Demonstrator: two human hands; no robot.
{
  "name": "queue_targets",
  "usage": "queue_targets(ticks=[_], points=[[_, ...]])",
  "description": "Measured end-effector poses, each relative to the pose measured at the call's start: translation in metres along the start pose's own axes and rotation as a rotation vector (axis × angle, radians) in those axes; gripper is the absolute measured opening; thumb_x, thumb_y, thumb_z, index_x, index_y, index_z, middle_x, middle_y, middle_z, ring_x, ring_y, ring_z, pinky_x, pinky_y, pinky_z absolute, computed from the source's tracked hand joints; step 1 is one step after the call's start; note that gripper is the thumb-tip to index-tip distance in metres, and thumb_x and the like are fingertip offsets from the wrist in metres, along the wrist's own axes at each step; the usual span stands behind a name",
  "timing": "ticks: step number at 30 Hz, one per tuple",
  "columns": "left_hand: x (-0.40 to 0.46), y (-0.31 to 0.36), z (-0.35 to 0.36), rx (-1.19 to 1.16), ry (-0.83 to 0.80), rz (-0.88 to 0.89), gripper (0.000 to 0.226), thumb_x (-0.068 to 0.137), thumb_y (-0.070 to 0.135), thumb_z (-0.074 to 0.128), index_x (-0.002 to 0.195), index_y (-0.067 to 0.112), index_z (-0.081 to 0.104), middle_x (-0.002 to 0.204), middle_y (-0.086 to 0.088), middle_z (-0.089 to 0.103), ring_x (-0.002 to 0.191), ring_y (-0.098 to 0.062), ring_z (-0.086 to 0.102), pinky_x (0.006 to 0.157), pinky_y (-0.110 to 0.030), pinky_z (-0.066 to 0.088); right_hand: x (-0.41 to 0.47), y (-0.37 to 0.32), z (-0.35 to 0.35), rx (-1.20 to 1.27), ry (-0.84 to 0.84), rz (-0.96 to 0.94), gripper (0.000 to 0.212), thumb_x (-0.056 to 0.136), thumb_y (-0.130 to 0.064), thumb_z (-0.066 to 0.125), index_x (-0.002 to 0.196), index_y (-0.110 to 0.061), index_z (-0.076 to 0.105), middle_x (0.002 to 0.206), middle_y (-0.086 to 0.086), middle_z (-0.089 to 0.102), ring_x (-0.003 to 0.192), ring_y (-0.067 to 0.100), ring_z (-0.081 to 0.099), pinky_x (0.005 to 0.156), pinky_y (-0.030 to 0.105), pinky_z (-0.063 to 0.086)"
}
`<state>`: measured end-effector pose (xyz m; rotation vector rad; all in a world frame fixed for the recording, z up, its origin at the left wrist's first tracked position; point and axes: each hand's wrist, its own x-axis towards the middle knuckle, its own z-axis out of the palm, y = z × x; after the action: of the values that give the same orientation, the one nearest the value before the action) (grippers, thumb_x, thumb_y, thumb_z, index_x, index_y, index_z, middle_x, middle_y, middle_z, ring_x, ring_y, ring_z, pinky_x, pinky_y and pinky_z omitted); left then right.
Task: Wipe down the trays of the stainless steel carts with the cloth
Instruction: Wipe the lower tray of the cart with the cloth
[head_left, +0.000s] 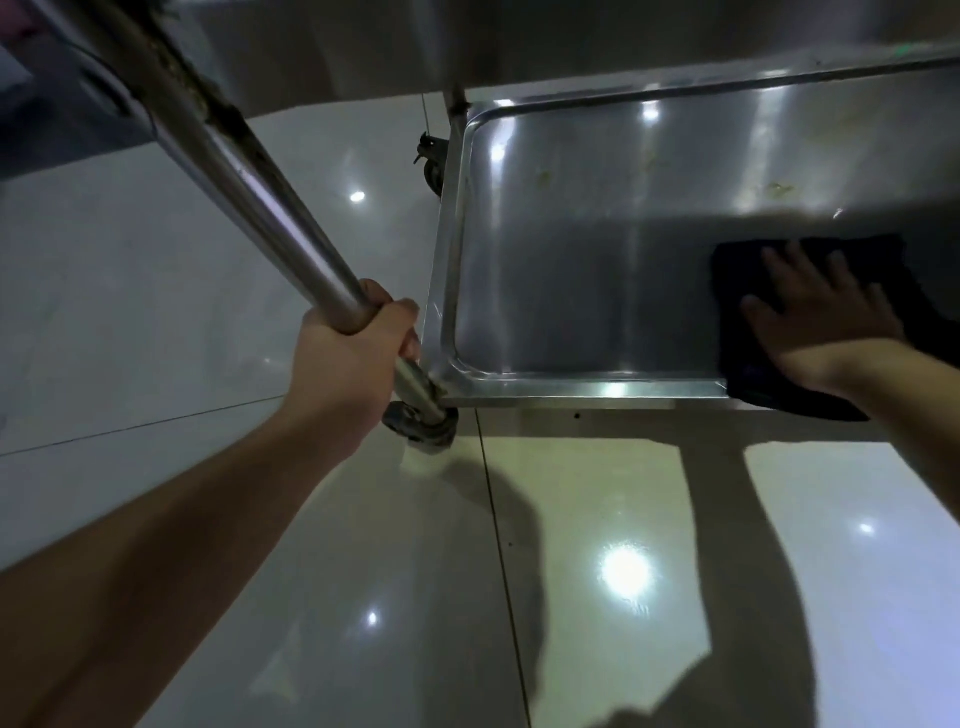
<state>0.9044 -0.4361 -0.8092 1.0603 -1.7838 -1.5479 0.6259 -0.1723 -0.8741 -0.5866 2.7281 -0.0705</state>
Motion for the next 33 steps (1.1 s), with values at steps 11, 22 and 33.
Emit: queue_targets(ticks=[11,22,33], points=[[-0.002,0.005,-0.004,0.034,-0.030,0.004,0.032,0.095,0.004,0.065,0.067,0.014,0.053,0.058,-0.003,0.057,0.068,-0.027,0.060,0.077,-0.044,0.056,-0.070,-0.191,0.039,-0.106,-0.145,-0.593,0.064,0.107,-0.050,0.017,0.163,-0.034,-0.009,0.169,-0.013,-0.018,0.155,0.021,-0.022,0.125,0.048,-0.013],[-0.008,0.006,-0.007,0.155,-0.042,-0.003,0.026,0.096,0.017,0.067,0.071,0.021,0.062,0.068,0.001,0.070,0.078,-0.021,0.068,0.087,-0.042,0.053,-0.037,0.017,-0.007,-0.221,-0.133,-0.477,0.061,0.101,-0.059,0.007,0.153,-0.047,-0.022,0.167,-0.021,-0.020,0.154,0.008,-0.019,0.127,0.037,-0.004],[-0.042,-0.023,-0.030,0.858,-0.353,-0.409,0.038,0.087,0.044,0.079,0.100,0.013,0.061,0.091,-0.002,0.067,0.075,-0.017,0.062,0.067,-0.033,0.053,-0.039,0.059,-0.008,-0.190,-0.060,-0.447,0.062,0.102,-0.057,0.010,0.159,-0.046,-0.010,0.165,-0.023,-0.018,0.155,0.006,-0.017,0.127,0.037,-0.004]])
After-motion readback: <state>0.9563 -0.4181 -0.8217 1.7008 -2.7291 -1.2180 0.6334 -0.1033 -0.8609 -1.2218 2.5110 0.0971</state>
